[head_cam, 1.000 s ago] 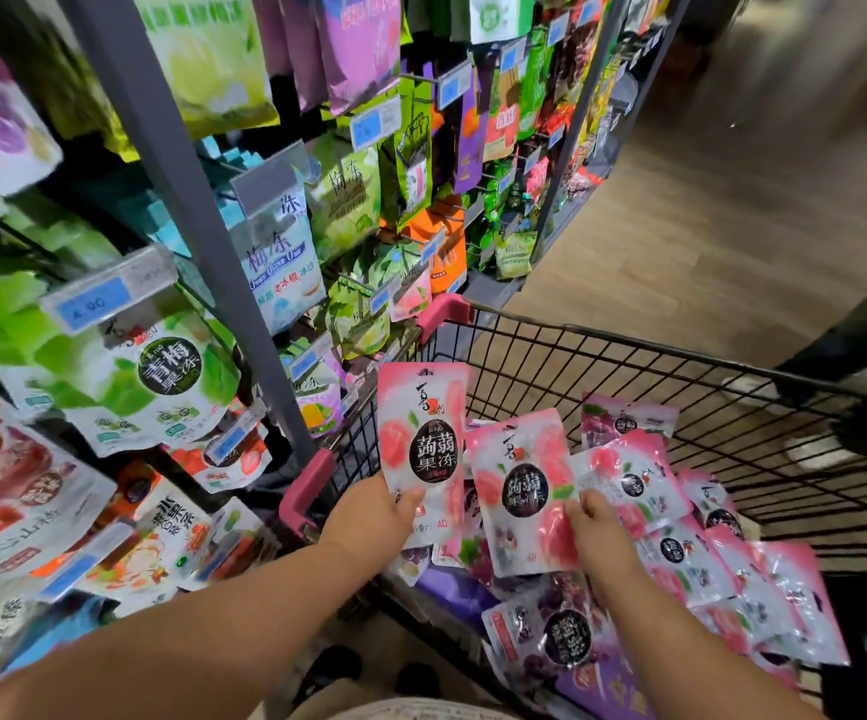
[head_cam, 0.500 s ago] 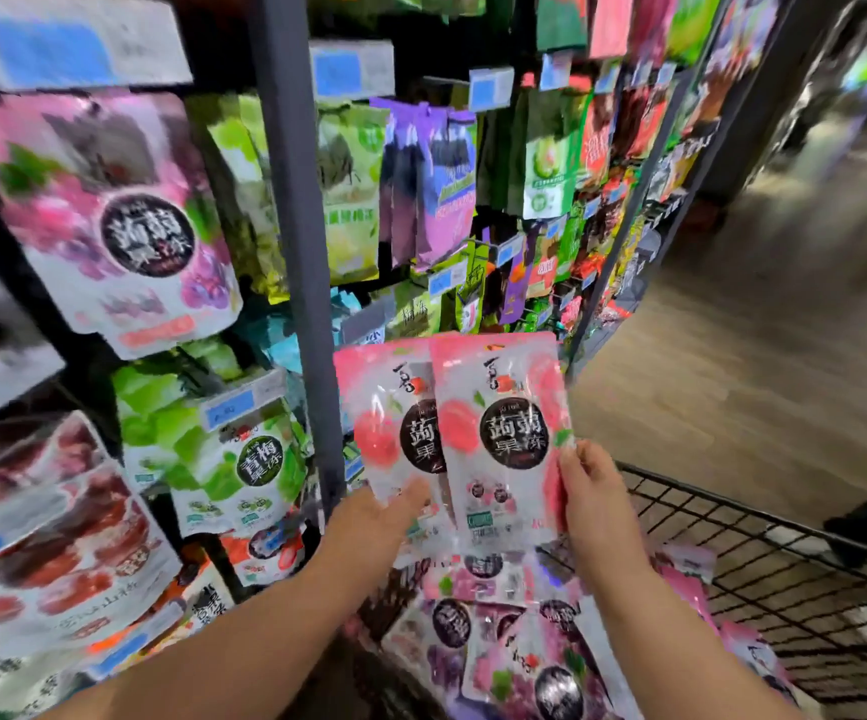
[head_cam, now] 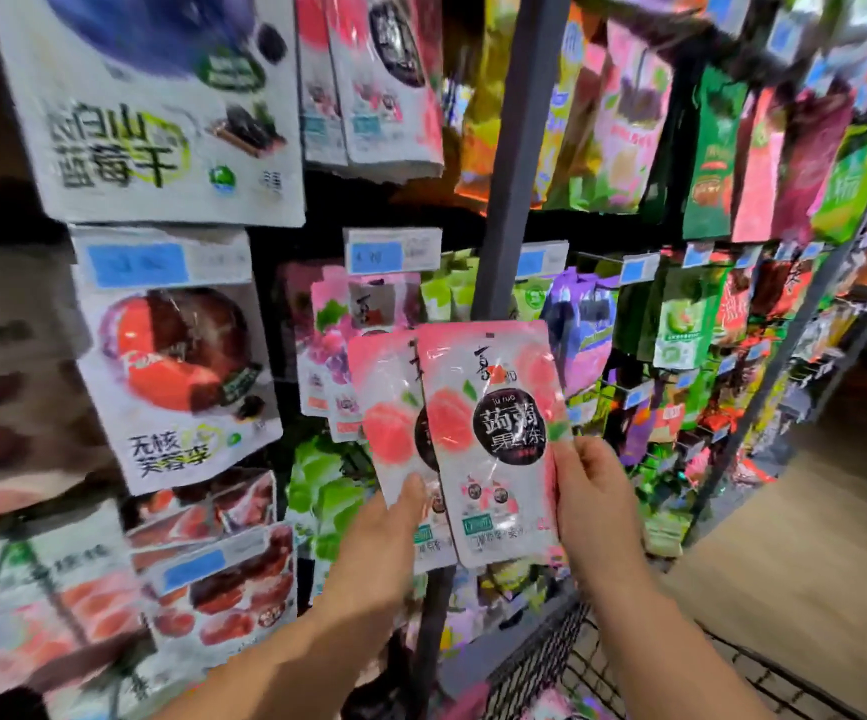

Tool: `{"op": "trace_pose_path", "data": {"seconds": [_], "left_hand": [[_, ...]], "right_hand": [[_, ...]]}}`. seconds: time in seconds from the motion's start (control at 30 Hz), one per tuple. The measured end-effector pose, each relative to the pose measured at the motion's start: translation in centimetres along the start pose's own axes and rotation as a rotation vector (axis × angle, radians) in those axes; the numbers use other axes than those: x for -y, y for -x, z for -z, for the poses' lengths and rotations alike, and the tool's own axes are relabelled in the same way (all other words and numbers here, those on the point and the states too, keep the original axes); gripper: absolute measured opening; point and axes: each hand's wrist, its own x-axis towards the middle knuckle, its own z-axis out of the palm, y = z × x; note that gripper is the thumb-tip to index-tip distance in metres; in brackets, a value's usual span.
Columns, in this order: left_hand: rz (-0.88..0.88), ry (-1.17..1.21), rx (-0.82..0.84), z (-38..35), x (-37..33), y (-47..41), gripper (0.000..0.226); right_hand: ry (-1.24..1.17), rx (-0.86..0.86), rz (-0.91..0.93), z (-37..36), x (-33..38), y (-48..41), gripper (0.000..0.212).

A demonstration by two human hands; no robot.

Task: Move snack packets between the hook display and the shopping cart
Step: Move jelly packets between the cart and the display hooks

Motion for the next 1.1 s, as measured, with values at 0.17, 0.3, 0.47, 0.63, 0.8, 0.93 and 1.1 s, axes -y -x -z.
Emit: {"op": "trace_pose_path", "data": {"seconds": [0.17,0.3,0.47,0.63,0.8,0.93,1.1], "left_hand": [[-0.115,-0.013,-0.137,3.5,-2.8,-0.8,0.029],[-0.207,-0.036,-0.197,6.2,-4.8,-1.3,0.034],[-0.355,0.041,-0.239,8.6,-8.0,-1.2,0.021],[-0.42,0.083,-0.304,10.4,-10.7,-1.7,0.026],[-0.483,0.127,-0.379,11.7,-13.5,-2.2,0.03],[-0.523,0.097,-0.418,12.6,-14.9,-2.0,0.026],[-0.532,0.097,-0.426,13.5,-15.7,-2.2,0.026]], "right_hand": [[-0.087,0.008,0.101,-3.1,4.5,-1.5,0.028],[-0.143,0.015,0.167,-4.8,8.0,-2.3,0.032],[-0.201,-0.018,0.238,-6.0,11.1,-3.7,0.03],[-0.271,-0.05,0.278,-6.5,14.2,-5.7,0.026],[-0.316,-0.068,0.282,-6.1,17.3,-8.7,0.027],[-0.329,-0.1,0.272,-6.3,19.7,-11.3,0.029],[-0.293,-0.119,0.277,-7.2,22.1,-13.7,0.029]]}}
